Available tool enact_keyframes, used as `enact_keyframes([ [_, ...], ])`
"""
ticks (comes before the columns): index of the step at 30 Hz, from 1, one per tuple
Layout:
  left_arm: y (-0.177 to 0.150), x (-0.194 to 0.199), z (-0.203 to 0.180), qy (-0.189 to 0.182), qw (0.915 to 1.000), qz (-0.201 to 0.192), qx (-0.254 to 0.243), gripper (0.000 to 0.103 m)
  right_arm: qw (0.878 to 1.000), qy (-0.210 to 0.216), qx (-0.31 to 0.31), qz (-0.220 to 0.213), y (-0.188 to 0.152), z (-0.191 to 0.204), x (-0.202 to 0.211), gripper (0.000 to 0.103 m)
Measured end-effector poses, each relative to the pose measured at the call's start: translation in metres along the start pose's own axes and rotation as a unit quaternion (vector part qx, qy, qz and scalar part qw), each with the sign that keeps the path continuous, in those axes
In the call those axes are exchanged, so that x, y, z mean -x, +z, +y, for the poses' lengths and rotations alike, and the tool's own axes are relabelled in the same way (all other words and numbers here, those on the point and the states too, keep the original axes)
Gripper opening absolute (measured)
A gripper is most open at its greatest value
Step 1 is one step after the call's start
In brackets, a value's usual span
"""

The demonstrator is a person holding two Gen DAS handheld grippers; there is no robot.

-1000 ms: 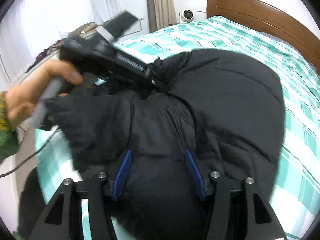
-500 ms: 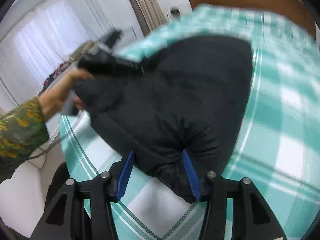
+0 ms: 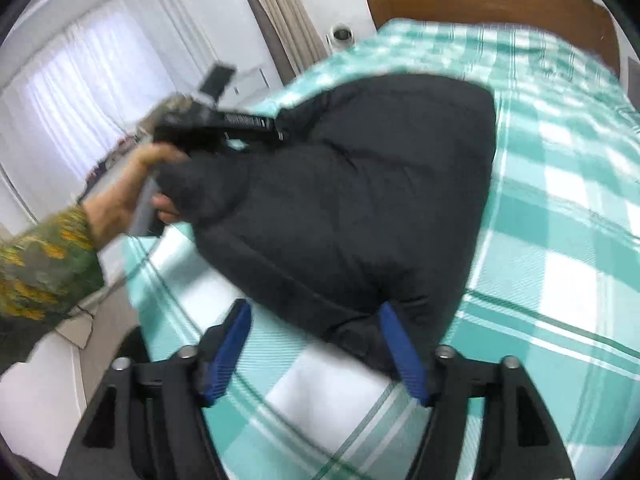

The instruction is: Fold large clothes

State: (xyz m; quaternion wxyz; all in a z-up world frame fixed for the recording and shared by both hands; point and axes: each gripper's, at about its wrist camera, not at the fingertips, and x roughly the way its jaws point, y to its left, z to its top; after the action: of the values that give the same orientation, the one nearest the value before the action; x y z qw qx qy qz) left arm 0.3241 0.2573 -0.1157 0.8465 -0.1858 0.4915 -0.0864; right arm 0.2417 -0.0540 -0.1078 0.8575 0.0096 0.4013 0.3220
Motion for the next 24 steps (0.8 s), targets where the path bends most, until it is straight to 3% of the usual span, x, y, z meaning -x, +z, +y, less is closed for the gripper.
enact_keyframes([
  [2, -0.002, 0.024, 0.004, 0.008, 0.9996, -0.026, -0.005, 0.083, 1.000, -0.015, 0.001, -0.015, -0.004, 0.000, 0.021, 0.083],
  [4, -0.006, 0.044, 0.011, 0.061, 0.9971, -0.044, -0.003, 0.103, 0.999, -0.037, 0.000, -0.023, -0.010, -0.005, 0.038, 0.083],
  [6, -0.012, 0.052, 0.020, 0.058, 0.9976, -0.037, -0.009, 0.103, 0.997, -0.072, -0.004, -0.021, -0.017, -0.015, 0.049, 0.083],
  [8, -0.018, 0.055, 0.027, 0.023, 0.9994, -0.006, -0.026, 0.102, 0.995, -0.092, -0.013, -0.022, -0.023, -0.024, 0.055, 0.083],
  [11, -0.023, 0.071, 0.039, 0.005, 0.9999, -0.012, -0.003, 0.101, 0.994, -0.104, -0.039, -0.018, -0.030, -0.038, 0.059, 0.083],
  [15, -0.010, 0.093, 0.047, -0.103, 0.9925, -0.045, 0.046, 0.102, 0.994, -0.080, -0.070, -0.018, -0.039, -0.052, 0.053, 0.083],
  [18, 0.009, 0.076, 0.021, -0.154, 0.9875, -0.010, 0.035, 0.102, 0.995, -0.066, -0.072, -0.021, -0.034, -0.049, 0.045, 0.083],
  [20, 0.016, 0.055, -0.006, -0.126, 0.9919, 0.010, -0.002, 0.102, 0.996, -0.063, -0.066, -0.023, -0.028, -0.043, 0.041, 0.083],
  [22, 0.015, 0.034, -0.033, -0.069, 0.9957, 0.022, -0.058, 0.101, 0.996, -0.061, -0.059, -0.023, -0.022, -0.038, 0.037, 0.083],
  [24, 0.008, 0.011, -0.054, 0.027, 0.9919, 0.033, -0.120, 0.099, 0.996, -0.061, -0.060, -0.023, -0.016, -0.035, 0.032, 0.083],
])
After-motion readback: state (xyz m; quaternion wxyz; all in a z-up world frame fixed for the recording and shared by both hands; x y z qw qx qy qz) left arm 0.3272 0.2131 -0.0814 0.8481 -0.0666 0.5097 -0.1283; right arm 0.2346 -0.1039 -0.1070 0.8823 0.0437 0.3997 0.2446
